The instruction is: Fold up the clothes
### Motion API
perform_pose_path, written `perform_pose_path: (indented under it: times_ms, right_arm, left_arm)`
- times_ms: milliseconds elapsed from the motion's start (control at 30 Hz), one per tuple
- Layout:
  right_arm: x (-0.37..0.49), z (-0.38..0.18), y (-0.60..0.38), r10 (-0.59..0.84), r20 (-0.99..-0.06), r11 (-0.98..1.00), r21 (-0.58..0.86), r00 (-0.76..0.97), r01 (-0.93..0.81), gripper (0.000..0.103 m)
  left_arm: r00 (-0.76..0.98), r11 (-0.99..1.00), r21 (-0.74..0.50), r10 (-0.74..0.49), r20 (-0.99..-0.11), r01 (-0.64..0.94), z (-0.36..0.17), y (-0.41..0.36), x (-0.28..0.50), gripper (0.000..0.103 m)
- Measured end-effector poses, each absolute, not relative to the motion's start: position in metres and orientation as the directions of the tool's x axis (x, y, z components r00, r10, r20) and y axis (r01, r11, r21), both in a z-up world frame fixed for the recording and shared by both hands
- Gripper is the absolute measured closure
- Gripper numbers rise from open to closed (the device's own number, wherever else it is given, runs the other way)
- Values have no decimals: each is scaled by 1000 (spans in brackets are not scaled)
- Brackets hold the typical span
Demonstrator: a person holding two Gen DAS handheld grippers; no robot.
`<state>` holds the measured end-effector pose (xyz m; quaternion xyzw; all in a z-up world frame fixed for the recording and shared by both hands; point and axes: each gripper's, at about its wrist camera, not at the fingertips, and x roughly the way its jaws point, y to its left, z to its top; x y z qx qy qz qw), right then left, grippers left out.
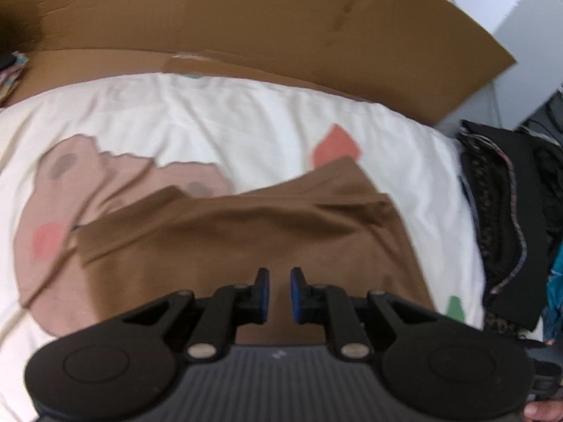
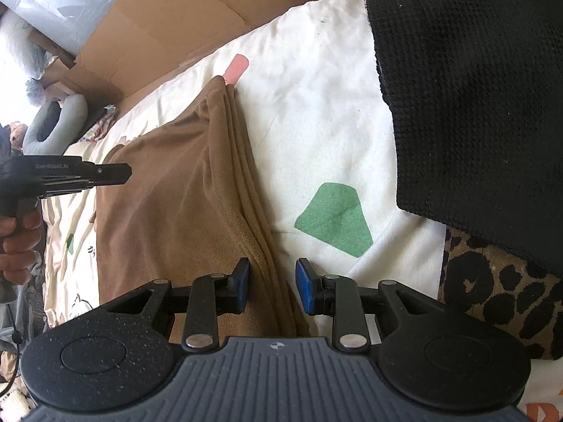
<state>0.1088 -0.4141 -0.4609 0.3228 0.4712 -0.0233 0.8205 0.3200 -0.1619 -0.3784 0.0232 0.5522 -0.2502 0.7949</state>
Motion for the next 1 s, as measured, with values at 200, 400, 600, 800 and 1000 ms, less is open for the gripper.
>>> perform_pose_path:
  times_ms: [200, 400, 600, 800, 1000]
  right_arm:
    - [106, -460, -411, 245, -795, 807, 484, 555, 338, 69]
    - [106, -462, -412, 248, -797, 809, 483, 551, 335, 69]
    - [104, -462, -413, 246, -800, 809, 481, 548, 337, 70]
    - [101, -458, -410, 241, -814, 817, 464, 528, 342, 69]
    - [93, -453, -411, 247, -831, 828, 448, 498, 337, 69]
  left_arm:
    - [320, 906, -156, -294, -900, 394, -375, -131, 333, 90]
    - [335, 929, -97, -225, -915, 358, -384, -105, 346, 90]
    - [307, 921, -71, -199, -931, 382, -410, -110, 356, 93]
    - [302, 925, -89, -210, -930, 369, -402, -102, 348, 90]
    - [286, 911, -120, -246, -926, 394, -386, -88, 315, 77]
